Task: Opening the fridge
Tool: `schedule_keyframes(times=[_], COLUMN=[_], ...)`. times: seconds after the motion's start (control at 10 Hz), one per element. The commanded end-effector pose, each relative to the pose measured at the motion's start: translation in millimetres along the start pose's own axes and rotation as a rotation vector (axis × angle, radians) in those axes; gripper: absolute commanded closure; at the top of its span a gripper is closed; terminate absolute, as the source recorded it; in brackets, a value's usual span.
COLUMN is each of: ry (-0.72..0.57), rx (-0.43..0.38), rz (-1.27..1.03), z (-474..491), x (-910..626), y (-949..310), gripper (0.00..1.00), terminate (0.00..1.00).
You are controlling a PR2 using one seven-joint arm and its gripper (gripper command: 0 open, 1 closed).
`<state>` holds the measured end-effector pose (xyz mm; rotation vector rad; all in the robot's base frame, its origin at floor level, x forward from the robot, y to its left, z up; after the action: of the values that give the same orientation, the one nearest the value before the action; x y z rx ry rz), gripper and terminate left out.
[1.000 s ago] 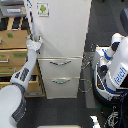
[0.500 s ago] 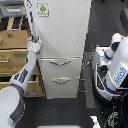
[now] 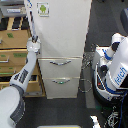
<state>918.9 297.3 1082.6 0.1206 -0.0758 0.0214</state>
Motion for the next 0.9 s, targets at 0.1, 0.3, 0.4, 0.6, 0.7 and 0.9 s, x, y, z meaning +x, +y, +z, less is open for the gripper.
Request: schedule_keyframes(times=[0.1, 0.3, 0.4, 0.6, 0.7, 0.9], ry=[-0.020, -0.124, -0.155, -0.248, -0.346, -0.451], rx=[-0.024, -0.079, -0.104, -0.188, -0.288, -0.521], rz=[-0.090, -0.340, -0.427, -0.717, -0.797, -1.002], z=[12.2, 92.9, 123.6, 234.0, 306.1, 366.3], x=[-26.6, -143.9, -198.8, -459.6, -631.3, -896.3], y=[-23.4, -59.6, -67.6, -74.3, -74.3, -85.2], gripper=[1.00, 1.00, 1.00, 1.00, 1.00, 1.00], terminate=[0.00, 0.00, 0.00, 0.00, 0.00, 0.00])
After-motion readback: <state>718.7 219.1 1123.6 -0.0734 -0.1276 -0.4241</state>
